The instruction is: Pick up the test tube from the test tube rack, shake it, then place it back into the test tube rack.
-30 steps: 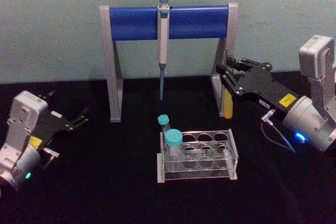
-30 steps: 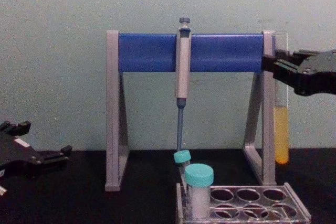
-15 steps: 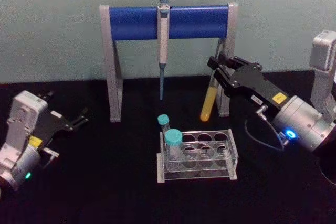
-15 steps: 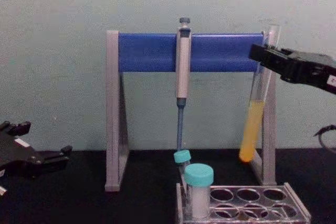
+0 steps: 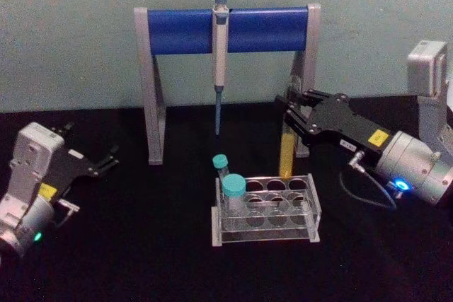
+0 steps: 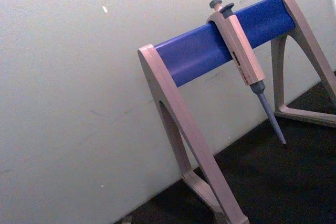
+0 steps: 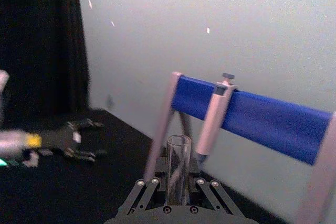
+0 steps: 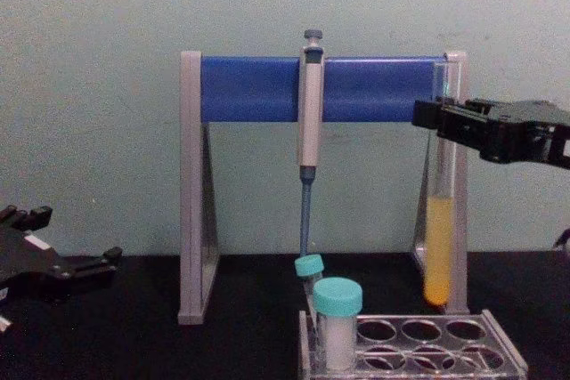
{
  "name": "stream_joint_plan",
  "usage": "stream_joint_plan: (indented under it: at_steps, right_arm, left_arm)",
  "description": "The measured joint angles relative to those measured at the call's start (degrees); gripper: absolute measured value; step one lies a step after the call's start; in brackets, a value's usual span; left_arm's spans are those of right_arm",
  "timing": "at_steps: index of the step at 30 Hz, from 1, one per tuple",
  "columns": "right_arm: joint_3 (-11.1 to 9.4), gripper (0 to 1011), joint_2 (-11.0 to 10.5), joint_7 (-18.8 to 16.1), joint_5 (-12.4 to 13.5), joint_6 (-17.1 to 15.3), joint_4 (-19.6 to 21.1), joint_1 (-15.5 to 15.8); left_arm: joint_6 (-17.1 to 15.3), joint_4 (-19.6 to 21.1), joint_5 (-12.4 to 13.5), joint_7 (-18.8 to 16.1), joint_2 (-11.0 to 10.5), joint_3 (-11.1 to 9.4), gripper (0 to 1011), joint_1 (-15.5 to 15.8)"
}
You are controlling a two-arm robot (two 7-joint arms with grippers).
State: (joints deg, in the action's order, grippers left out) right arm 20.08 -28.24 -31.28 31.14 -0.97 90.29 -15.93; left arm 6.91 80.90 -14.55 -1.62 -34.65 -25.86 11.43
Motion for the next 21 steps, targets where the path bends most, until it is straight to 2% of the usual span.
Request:
stream_joint_plan:
  at_steps: [1,2,5,6,8,11,14,17,20,21]
  right_arm:
    - [0.26,235,-0.38,0.8,-1.22,0.4,0.36,0.02]
    - [0.65,235,-0.93,2.53,-3.58,1.1,0.99,0.13]
    - [0.95,235,-1.31,4.6,-6.57,2.02,1.75,0.32]
    - [1.01,235,-1.33,5.88,-8.47,2.69,2.1,0.51]
    - [0.87,235,-0.97,7.24,-10.42,3.68,2.29,0.8]
    - [0.37,237,-0.11,8.32,-11.62,4.83,2.24,1.09]
    - [-0.37,235,1.11,8.63,-11.55,5.72,1.68,1.35]
    - [-1.11,235,2.24,8.07,-10.01,6.22,1.08,1.52]
    - [-2.14,235,3.62,6.12,-6.57,6.34,0.23,1.63]
    - [-2.47,235,4.12,4.85,-4.53,6.21,-0.15,1.64]
  left_arm:
    - [0.0,0.0,0.0,0.0,0.0,0.0,1001,0.0]
    - [0.0,0.0,0.0,0.0,0.0,0.0,1001,0.0]
    - [0.0,0.0,0.0,0.0,0.0,0.0,1001,0.0]
    - [0.0,0.0,0.0,0.0,0.0,0.0,1001,0.0]
    - [0.0,0.0,0.0,0.0,0.0,0.0,1001,0.0]
    - [0.0,0.0,0.0,0.0,0.0,0.0,1001,0.0]
    - [0.0,0.0,0.0,0.0,0.0,0.0,1001,0.0]
    - [0.0,0.0,0.0,0.0,0.0,0.0,1001,0.0]
    - [0.0,0.0,0.0,0.0,0.0,0.0,1001,0.0]
    - [0.0,0.0,0.0,0.0,0.0,0.0,1001,0.0]
